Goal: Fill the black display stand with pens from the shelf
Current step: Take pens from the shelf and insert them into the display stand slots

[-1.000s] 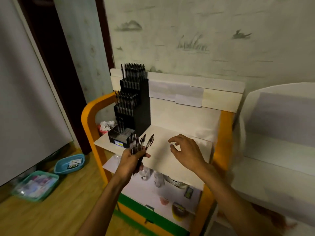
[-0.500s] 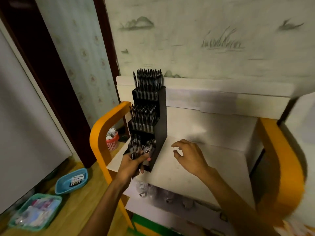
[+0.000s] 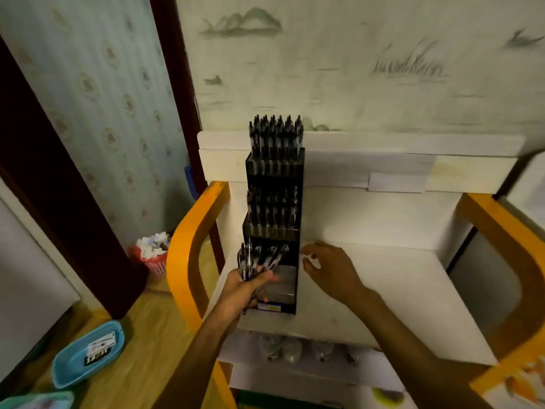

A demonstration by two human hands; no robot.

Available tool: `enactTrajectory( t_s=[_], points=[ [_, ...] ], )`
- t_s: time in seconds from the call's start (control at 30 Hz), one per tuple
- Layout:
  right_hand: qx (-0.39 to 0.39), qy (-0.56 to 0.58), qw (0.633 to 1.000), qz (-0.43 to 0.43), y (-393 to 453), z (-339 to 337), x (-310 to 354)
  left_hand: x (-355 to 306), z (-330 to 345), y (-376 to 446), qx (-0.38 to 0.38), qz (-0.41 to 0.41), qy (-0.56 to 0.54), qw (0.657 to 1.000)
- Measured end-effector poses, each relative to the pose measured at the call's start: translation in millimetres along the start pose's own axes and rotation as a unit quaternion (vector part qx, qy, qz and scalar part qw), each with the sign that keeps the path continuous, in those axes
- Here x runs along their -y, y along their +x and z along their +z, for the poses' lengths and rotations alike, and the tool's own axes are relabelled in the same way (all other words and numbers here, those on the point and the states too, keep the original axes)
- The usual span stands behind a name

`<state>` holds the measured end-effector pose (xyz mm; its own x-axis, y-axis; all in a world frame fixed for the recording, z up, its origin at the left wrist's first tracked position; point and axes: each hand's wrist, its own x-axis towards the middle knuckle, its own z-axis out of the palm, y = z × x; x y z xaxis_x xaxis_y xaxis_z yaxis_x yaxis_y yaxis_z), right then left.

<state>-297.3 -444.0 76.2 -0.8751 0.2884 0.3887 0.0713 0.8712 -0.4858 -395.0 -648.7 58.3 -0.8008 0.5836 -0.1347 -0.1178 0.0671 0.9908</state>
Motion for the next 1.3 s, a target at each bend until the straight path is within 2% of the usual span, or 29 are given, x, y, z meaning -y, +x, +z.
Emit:
enactTrajectory(
  t_s=[0.13,0.27,0.43,0.6,0.7,0.77,0.83,0.97,1.1,1.3],
  points=[
    [0.000,0.027,0.998,0.048,9.0,14.1,15.7,2.7,-15.6,17.1,0.031,-0.015,-0.046,0.998],
    [-0.009,0.066,0.992,0.104,14.7,26.0,27.2,0.2,-23.3,30.9,0.043,0.007,-0.028,0.999],
    [-0.058,0.173,0.970,0.158,22.9,38.9,41.5,0.2,-20.3,44.6,0.038,0.009,-0.005,0.999],
    [-0.081,0.338,0.913,0.212,32.5,42.3,50.3,1.8,-28.7,51.0,0.072,0.033,-0.013,0.997],
    [-0.137,0.383,0.882,0.237,38.2,38.8,48.3,3.4,-39.8,52.6,0.065,0.039,-0.025,0.997],
    [-0.174,0.361,0.887,0.232,39.9,33.1,43.0,5.2,-46.8,54.0,0.025,0.058,-0.006,0.998],
    [-0.184,0.288,0.917,0.208,39.1,31.0,36.5,6.8,-51.4,56.4,-0.003,0.069,-0.007,0.998],
    [-0.145,0.122,0.969,0.158,37.8,39.3,34.0,7.3,-54.9,62.7,0.005,0.048,-0.025,0.999],
    [-0.116,0.041,0.985,0.121,39.6,51.0,35.9,6.7,-54.6,62.0,-0.008,0.037,-0.068,0.997],
    [-0.074,0.006,0.990,0.118,47.8,64.1,41.1,0.7,-52.4,59.6,0.001,0.040,-0.079,0.996]
  ],
)
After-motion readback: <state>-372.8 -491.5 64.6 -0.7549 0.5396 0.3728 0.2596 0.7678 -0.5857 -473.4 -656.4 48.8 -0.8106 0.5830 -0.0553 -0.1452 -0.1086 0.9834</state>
